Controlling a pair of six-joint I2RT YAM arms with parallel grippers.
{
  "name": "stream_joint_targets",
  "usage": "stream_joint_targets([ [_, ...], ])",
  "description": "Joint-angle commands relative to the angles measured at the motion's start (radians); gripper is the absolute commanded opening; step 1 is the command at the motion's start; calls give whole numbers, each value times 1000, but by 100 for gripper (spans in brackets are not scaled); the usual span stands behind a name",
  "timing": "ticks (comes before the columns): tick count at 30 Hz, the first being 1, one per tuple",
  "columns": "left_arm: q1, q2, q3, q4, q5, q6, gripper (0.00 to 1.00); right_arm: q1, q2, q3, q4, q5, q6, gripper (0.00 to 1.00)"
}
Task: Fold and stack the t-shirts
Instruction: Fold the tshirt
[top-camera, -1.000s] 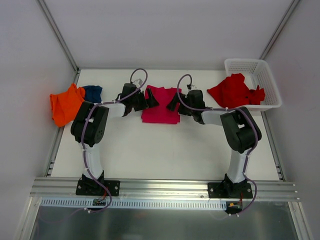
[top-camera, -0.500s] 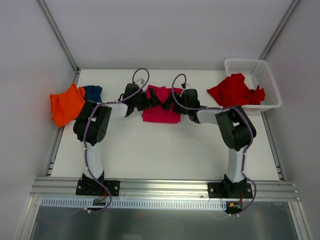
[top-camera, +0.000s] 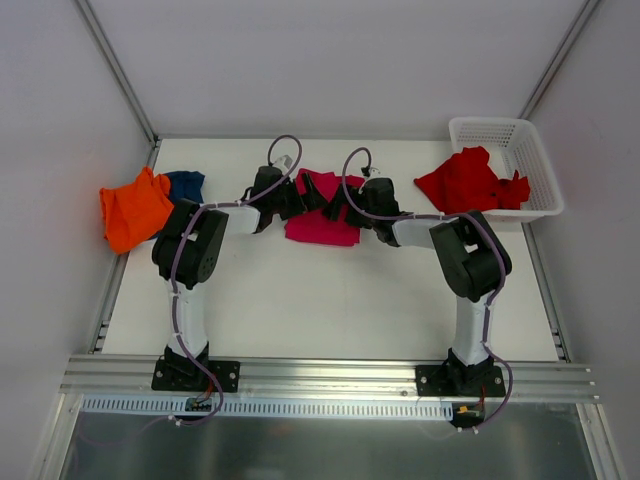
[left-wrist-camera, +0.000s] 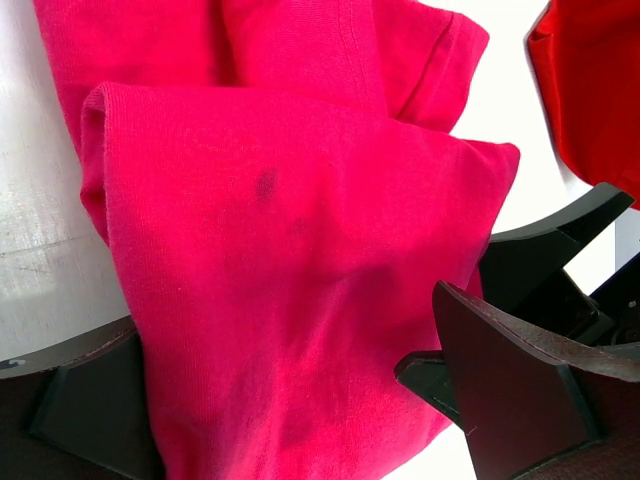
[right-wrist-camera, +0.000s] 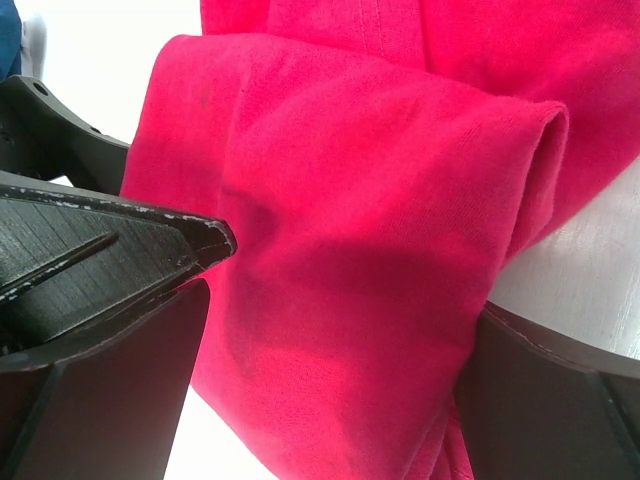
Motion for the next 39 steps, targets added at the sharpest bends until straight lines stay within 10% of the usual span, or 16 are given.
stream_joint_targets([
  [1, -85, 43, -40, -57, 121, -15, 97, 32, 34, 22, 21, -24, 34, 100],
  [8, -94, 38, -50, -40, 122, -27, 89, 32, 25, 5, 52, -28, 40, 99],
  [26, -99, 101, -28, 15, 213, -44, 0, 31, -12, -45, 56, -38, 3, 100],
  [39, -53, -191, -120, -347, -187, 138, 0, 32, -248, -173, -154, 102, -164, 100],
])
